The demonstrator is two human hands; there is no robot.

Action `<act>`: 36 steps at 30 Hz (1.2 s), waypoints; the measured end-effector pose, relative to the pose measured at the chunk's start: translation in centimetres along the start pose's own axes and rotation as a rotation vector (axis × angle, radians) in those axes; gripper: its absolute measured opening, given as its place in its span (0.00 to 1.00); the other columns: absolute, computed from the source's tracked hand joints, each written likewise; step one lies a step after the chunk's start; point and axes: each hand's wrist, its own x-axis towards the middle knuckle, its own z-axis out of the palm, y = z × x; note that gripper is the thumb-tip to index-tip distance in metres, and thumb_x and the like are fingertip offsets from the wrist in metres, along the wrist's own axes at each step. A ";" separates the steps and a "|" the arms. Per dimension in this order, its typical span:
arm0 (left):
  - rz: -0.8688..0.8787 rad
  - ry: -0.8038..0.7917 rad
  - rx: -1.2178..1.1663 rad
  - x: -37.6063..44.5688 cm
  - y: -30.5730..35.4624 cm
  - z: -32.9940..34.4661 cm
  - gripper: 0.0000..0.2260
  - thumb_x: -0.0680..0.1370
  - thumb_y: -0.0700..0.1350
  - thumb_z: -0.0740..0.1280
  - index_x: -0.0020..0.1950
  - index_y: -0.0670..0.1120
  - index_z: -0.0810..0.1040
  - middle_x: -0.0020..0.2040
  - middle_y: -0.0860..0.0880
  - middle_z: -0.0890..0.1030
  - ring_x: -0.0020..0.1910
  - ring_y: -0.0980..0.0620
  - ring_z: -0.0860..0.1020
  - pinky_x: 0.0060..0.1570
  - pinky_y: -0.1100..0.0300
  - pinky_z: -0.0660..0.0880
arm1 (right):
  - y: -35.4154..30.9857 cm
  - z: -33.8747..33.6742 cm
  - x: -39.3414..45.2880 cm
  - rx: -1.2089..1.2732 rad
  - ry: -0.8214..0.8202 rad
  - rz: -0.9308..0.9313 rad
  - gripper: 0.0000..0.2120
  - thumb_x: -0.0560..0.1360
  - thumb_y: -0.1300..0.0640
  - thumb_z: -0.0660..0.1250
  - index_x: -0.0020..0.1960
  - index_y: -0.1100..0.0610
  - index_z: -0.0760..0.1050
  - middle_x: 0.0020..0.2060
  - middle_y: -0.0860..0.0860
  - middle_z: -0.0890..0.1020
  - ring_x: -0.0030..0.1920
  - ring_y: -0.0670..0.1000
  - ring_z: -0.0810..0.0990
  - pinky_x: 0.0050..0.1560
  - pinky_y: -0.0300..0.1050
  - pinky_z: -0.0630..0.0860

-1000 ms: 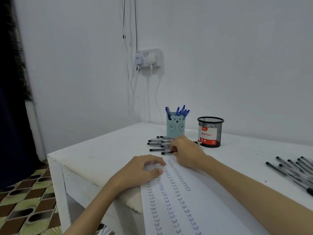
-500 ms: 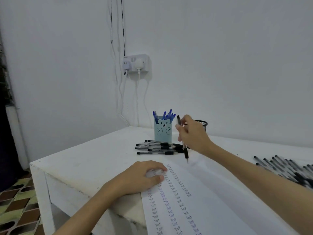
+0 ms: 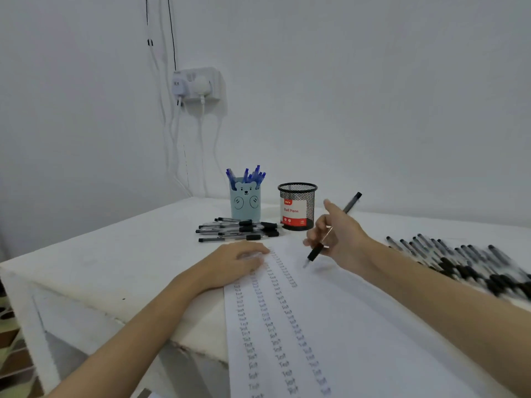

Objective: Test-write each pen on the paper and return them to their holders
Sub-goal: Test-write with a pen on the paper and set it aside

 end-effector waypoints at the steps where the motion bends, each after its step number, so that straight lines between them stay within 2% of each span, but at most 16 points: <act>1: -0.011 -0.003 -0.022 -0.1 0.1 -0.1 0.14 0.77 0.53 0.63 0.63 0.59 0.74 0.67 0.58 0.71 0.65 0.59 0.67 0.62 0.65 0.61 | -0.2 0.0 -0.3 0.080 -0.048 0.041 0.26 0.80 0.41 0.55 0.30 0.56 0.60 0.17 0.50 0.66 0.25 0.51 0.66 0.34 0.42 0.68; 4: -0.018 -0.009 -0.021 -0.3 0.1 0.1 0.15 0.76 0.52 0.65 0.63 0.59 0.74 0.68 0.57 0.70 0.67 0.58 0.67 0.63 0.64 0.60 | -1.3 -0.4 -0.9 0.191 -0.231 0.066 0.32 0.69 0.25 0.55 0.28 0.54 0.56 0.18 0.48 0.57 0.20 0.47 0.55 0.26 0.38 0.53; 7: -0.019 -0.004 -0.025 -0.4 0.0 0.1 0.14 0.78 0.48 0.65 0.63 0.59 0.74 0.68 0.57 0.70 0.67 0.58 0.67 0.63 0.65 0.60 | -2.7 -1.2 -1.2 0.213 -0.340 0.035 0.37 0.60 0.18 0.49 0.25 0.53 0.53 0.20 0.48 0.55 0.21 0.47 0.54 0.26 0.38 0.51; 13: -0.030 0.001 -0.040 -0.5 0.6 0.3 0.15 0.78 0.47 0.65 0.64 0.57 0.74 0.67 0.57 0.71 0.63 0.61 0.67 0.60 0.67 0.59 | -2.6 -1.9 -1.2 0.225 -0.208 -0.025 0.29 0.69 0.34 0.52 0.22 0.55 0.51 0.17 0.49 0.53 0.19 0.47 0.51 0.25 0.37 0.49; 16: -0.038 -0.009 -0.037 -0.6 0.4 0.2 0.14 0.77 0.48 0.65 0.63 0.58 0.74 0.67 0.57 0.71 0.66 0.59 0.67 0.62 0.66 0.60 | -2.3 -1.6 -1.2 0.242 -0.228 -0.030 0.32 0.67 0.29 0.54 0.22 0.55 0.53 0.17 0.49 0.54 0.20 0.48 0.51 0.25 0.38 0.51; 18: -0.043 -0.009 0.017 -0.6 0.3 0.1 0.16 0.75 0.56 0.66 0.62 0.60 0.74 0.66 0.58 0.71 0.67 0.58 0.67 0.66 0.61 0.61 | -2.3 -1.2 -1.3 0.223 -0.272 -0.030 0.35 0.64 0.25 0.58 0.22 0.56 0.57 0.18 0.49 0.56 0.20 0.48 0.54 0.28 0.39 0.52; 19: -0.045 -0.004 0.080 -0.6 0.2 0.0 0.19 0.71 0.62 0.64 0.62 0.62 0.73 0.65 0.58 0.72 0.66 0.57 0.67 0.67 0.58 0.62 | -2.2 -1.0 -1.3 0.207 -0.271 -0.039 0.34 0.66 0.28 0.60 0.22 0.57 0.60 0.18 0.50 0.58 0.20 0.48 0.55 0.27 0.39 0.54; 21: -0.043 0.020 0.220 -0.6 0.2 -0.1 0.27 0.64 0.71 0.58 0.61 0.64 0.73 0.61 0.58 0.73 0.62 0.57 0.68 0.65 0.53 0.64 | -1.8 -0.8 -1.0 0.204 -0.251 -0.051 0.29 0.75 0.42 0.62 0.21 0.59 0.67 0.19 0.52 0.65 0.20 0.50 0.62 0.27 0.38 0.62; 23: -0.021 0.052 0.285 -0.6 0.1 -0.1 0.33 0.59 0.75 0.52 0.59 0.65 0.72 0.57 0.58 0.72 0.60 0.57 0.67 0.63 0.53 0.64 | -1.2 -0.8 -0.9 0.138 -0.288 -0.055 0.28 0.78 0.49 0.53 0.26 0.62 0.77 0.24 0.56 0.74 0.24 0.53 0.70 0.31 0.41 0.68; 26: 0.010 0.069 0.282 -0.5 -0.2 -0.1 0.33 0.58 0.76 0.51 0.58 0.65 0.72 0.55 0.59 0.70 0.58 0.58 0.66 0.64 0.52 0.63 | -0.7 -1.1 -0.8 -0.056 -0.292 -0.019 0.32 0.80 0.44 0.46 0.42 0.66 0.80 0.23 0.60 0.75 0.23 0.55 0.72 0.30 0.41 0.69; 28: 0.015 0.063 0.249 -0.4 -0.3 0.0 0.31 0.58 0.75 0.52 0.55 0.65 0.71 0.55 0.58 0.69 0.57 0.58 0.66 0.65 0.52 0.62 | -0.3 -1.3 -0.7 -0.091 -0.253 -0.014 0.33 0.81 0.40 0.47 0.45 0.64 0.81 0.24 0.59 0.77 0.23 0.54 0.75 0.29 0.40 0.72; 30: 0.018 0.060 0.233 -0.2 -0.4 0.2 0.28 0.58 0.75 0.53 0.53 0.65 0.70 0.54 0.58 0.69 0.57 0.58 0.66 0.64 0.52 0.63 | 0.2 -1.2 -0.6 -0.130 -0.194 -0.068 0.23 0.80 0.44 0.57 0.43 0.62 0.80 0.29 0.58 0.81 0.27 0.52 0.79 0.32 0.40 0.73; 32: 0.029 0.060 0.244 -0.1 -0.5 0.2 0.28 0.58 0.75 0.53 0.53 0.65 0.70 0.54 0.58 0.70 0.56 0.58 0.67 0.63 0.52 0.63 | 0.9 -1.1 -0.4 -0.152 -0.066 -0.129 0.10 0.75 0.56 0.68 0.39 0.62 0.77 0.29 0.55 0.76 0.25 0.49 0.72 0.29 0.37 0.67; 33: 0.034 0.060 0.246 -0.1 -0.6 0.2 0.28 0.58 0.75 0.53 0.53 0.65 0.70 0.54 0.58 0.70 0.56 0.58 0.67 0.63 0.52 0.64 | 1.3 -1.1 -0.4 -0.139 -0.002 -0.144 0.08 0.74 0.60 0.69 0.37 0.61 0.74 0.27 0.53 0.71 0.24 0.48 0.66 0.26 0.37 0.62; 34: 0.044 0.063 0.240 -0.2 -0.6 0.2 0.28 0.59 0.75 0.53 0.53 0.65 0.70 0.54 0.57 0.70 0.57 0.58 0.67 0.63 0.53 0.64 | 1.7 -1.1 -0.5 -0.129 0.036 -0.145 0.09 0.74 0.61 0.68 0.37 0.61 0.72 0.26 0.52 0.67 0.23 0.48 0.62 0.25 0.38 0.58; 36: 0.058 0.044 0.187 -0.2 -0.6 0.2 0.28 0.60 0.74 0.55 0.56 0.63 0.70 0.57 0.57 0.70 0.59 0.58 0.68 0.64 0.56 0.64 | 2.1 -0.9 -1.0 -0.165 0.008 -0.124 0.08 0.77 0.58 0.63 0.41 0.61 0.73 0.23 0.52 0.68 0.21 0.48 0.63 0.24 0.37 0.58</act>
